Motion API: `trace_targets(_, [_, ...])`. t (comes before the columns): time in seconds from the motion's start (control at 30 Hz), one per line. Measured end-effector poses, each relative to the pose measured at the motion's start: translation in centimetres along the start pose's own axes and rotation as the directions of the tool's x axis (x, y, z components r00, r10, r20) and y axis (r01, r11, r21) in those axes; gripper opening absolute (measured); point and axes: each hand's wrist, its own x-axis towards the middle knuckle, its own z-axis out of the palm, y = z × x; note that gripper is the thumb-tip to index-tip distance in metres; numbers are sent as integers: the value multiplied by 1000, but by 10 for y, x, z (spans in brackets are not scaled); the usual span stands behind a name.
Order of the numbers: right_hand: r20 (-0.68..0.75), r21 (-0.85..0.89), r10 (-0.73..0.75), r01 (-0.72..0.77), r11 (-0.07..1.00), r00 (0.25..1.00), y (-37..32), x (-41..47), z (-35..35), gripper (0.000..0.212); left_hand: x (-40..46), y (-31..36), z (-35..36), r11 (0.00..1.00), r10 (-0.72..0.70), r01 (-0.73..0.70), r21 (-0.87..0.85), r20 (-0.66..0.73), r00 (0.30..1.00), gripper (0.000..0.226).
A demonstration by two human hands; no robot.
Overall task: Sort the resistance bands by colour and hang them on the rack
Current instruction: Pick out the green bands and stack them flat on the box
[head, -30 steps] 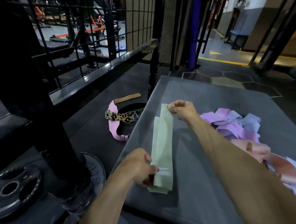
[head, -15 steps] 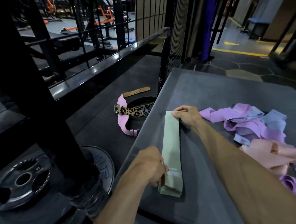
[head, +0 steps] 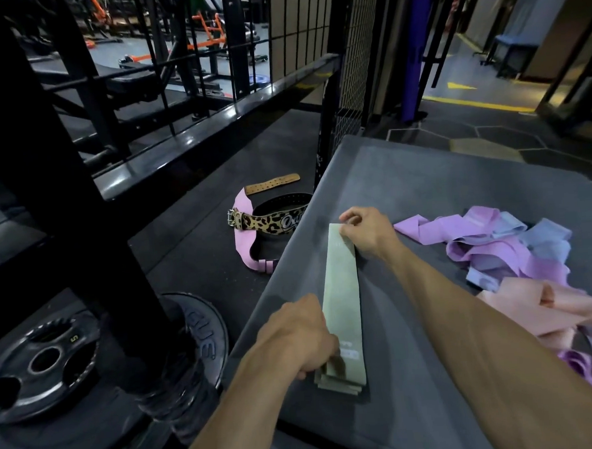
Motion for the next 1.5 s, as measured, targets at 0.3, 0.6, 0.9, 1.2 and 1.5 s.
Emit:
trace_targets(0.3, [149,-413,-125,177,893,981,-18,0,5,28,2,-3,5,997,38,-35,64,-39,999,34])
trace_targets(0.6, [98,-400,-23,61,914,995,-25,3,11,29,-11,21,25,977,64,-22,211,-192,979,73])
trace_targets(0.9, [118,-414,-13,61,908,993,-33,2,9,25,-6,24,37,953,69,-4,302,-206,976,63])
trace_targets(1.2, [164,-521,52,42,852,985,-47,2,7,39,-1,23,38,946,69,8,323,-226,972,79])
trace_targets(1.5, [61,-608,90,-34,793,994,-50,3,17,37,2,17,41,963,118,-45,265,-267,957,70])
